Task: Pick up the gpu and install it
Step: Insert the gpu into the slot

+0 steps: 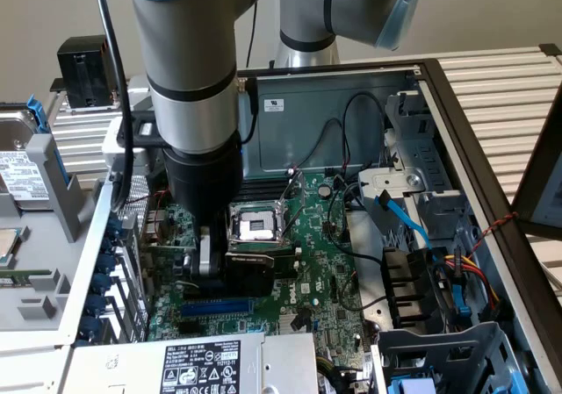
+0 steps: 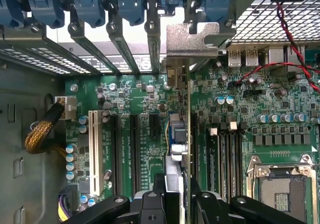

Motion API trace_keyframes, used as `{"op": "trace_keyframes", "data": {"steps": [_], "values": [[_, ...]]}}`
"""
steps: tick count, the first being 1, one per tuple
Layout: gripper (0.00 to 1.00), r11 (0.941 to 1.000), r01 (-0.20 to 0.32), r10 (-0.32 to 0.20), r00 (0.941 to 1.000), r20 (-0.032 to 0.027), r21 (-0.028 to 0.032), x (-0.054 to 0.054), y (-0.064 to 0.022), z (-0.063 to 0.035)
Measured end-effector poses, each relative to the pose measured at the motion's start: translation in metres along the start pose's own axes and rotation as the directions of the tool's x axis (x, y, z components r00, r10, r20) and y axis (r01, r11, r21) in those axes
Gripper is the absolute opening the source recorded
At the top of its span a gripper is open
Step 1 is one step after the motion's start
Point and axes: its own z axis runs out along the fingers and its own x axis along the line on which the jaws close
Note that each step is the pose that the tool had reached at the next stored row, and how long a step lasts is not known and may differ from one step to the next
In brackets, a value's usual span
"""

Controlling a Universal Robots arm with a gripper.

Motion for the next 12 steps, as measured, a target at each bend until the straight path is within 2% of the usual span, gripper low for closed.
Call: {"op": "trace_keyframes", "data": {"steps": [3,12], "values": [[0.28,1.0000,0.000,0.000,1.0000,-0.0008,-0.0073,0.0003,0.0000,0.0010],[0.28,1.0000,0.000,0.000,1.0000,-0.0008,-0.0078,0.0011,-0.0015,0.0020]]}}
